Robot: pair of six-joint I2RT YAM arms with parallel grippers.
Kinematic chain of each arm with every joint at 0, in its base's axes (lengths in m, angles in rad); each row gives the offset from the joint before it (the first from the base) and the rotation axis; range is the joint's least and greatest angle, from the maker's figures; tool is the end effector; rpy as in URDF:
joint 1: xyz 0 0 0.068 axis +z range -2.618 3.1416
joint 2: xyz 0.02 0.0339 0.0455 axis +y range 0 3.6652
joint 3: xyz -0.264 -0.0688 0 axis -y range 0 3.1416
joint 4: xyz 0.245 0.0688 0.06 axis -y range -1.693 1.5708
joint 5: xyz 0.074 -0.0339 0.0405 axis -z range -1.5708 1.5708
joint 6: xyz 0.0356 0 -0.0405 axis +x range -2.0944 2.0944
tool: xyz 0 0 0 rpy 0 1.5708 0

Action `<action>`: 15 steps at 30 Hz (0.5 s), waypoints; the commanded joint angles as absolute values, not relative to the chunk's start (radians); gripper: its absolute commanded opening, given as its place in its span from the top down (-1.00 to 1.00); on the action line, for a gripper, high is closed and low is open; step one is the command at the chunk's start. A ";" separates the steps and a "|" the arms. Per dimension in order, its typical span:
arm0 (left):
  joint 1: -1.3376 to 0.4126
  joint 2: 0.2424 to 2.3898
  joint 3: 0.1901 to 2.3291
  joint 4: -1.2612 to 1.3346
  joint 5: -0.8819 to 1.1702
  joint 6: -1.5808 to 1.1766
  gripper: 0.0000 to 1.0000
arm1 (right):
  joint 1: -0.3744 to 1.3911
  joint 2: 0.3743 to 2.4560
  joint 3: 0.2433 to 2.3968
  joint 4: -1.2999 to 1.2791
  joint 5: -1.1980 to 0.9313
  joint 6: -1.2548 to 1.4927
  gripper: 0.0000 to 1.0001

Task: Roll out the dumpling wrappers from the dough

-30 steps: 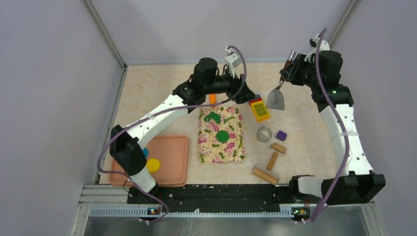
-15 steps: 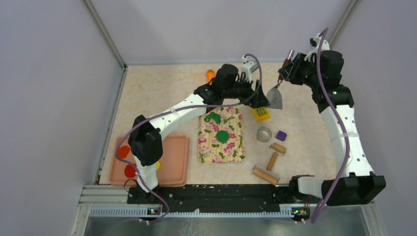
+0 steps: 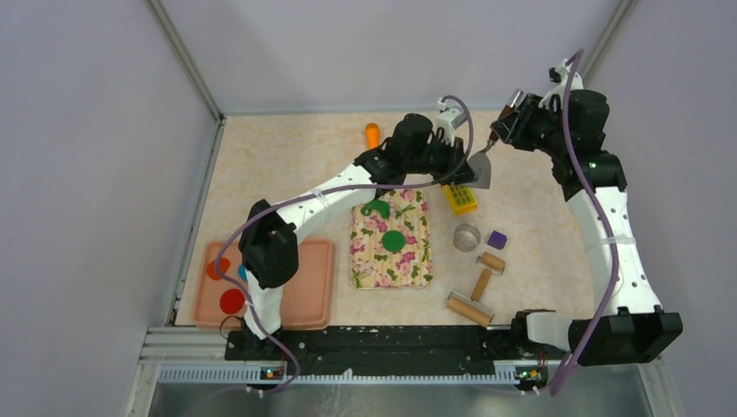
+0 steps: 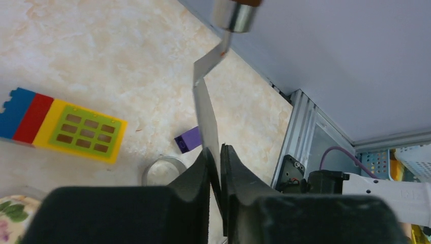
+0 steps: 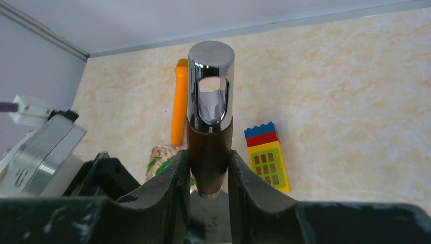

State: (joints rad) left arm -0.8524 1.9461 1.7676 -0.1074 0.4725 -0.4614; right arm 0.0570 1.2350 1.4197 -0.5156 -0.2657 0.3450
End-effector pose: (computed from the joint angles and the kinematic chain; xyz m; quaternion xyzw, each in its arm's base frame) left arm 0.2971 -0.3645 0.3449 0.2888 0.7363 -0.5041 0.3469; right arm 0.2643 0.0244 0.4315 0.0396 0.8094 0.2206 0.5428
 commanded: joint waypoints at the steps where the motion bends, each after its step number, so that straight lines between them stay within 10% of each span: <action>1: -0.840 1.929 1.781 -0.062 0.519 -0.405 0.87 | 0.067 1.193 1.407 -0.458 -0.303 0.367 1.00; 4: -0.805 1.896 1.731 -0.062 0.546 -0.391 1.00 | 0.065 1.184 1.394 -0.497 -0.294 0.350 1.00; 10: -0.622 1.734 1.459 -0.009 0.829 -0.381 1.00 | 0.007 1.167 1.403 -0.652 -0.575 0.179 0.00; 15: -0.525 1.631 1.454 -0.691 1.058 0.389 1.00 | 0.004 1.118 1.404 -0.786 -0.765 0.019 -0.43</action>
State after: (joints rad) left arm -0.5812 1.7752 1.4479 -0.2436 0.8246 -0.1932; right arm 0.0135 1.1877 1.3800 -0.6796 -0.5423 0.1932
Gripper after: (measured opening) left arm 0.015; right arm 0.658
